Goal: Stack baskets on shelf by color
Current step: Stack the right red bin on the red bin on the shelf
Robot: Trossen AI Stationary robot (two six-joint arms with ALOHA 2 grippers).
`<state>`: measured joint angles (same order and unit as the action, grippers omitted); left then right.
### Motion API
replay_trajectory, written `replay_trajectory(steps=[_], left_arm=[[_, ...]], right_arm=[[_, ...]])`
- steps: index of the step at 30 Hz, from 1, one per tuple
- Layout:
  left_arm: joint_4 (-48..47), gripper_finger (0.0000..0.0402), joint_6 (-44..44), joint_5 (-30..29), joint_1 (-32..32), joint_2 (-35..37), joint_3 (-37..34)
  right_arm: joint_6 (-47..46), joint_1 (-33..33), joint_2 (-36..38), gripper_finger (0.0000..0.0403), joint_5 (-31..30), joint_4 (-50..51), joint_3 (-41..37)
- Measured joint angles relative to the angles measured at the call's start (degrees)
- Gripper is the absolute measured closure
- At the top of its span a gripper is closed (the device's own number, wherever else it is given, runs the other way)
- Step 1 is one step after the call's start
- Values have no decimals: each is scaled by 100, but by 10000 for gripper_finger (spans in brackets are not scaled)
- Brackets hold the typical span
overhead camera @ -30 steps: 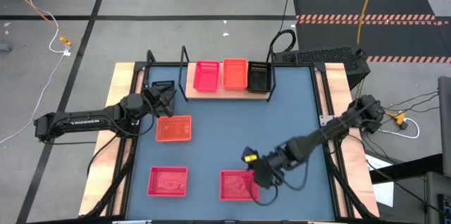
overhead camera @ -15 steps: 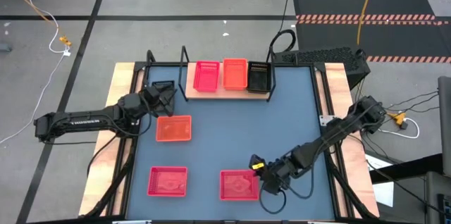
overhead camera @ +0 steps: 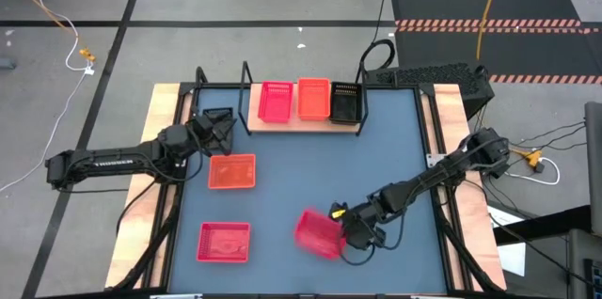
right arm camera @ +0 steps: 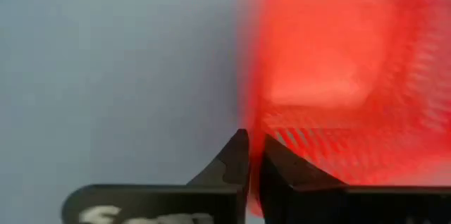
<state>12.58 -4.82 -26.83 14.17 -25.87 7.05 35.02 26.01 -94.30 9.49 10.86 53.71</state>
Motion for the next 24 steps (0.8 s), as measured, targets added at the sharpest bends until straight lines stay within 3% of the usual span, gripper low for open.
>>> replay_trajectory(steps=[3, 6, 11, 13, 15, 24], left_arm=[[-2, 250, 4, 0, 0, -2, 0], [4, 250, 4, 0, 0, -2, 0], [103, 250, 20, 0, -1, -2, 0], [105, 250, 20, 0, 0, 0, 0], [105, 250, 1, 0, -2, 0, 0], [107, 250, -1, 0, 0, -1, 0]], right_arm=[[92, -76, 215, 393, 100, -425, -11], [344, -195, 659, 398, -132, -1524, -8], [-1437, -607, 1198, 397, -2507, -3829, 125], [-1906, -1037, 1271, 398, -2893, -3341, 519], [-2303, -1517, 1125, 400, -2876, -2233, 1136], [-3243, -3556, -899, 401, -2248, 1564, 4992]])
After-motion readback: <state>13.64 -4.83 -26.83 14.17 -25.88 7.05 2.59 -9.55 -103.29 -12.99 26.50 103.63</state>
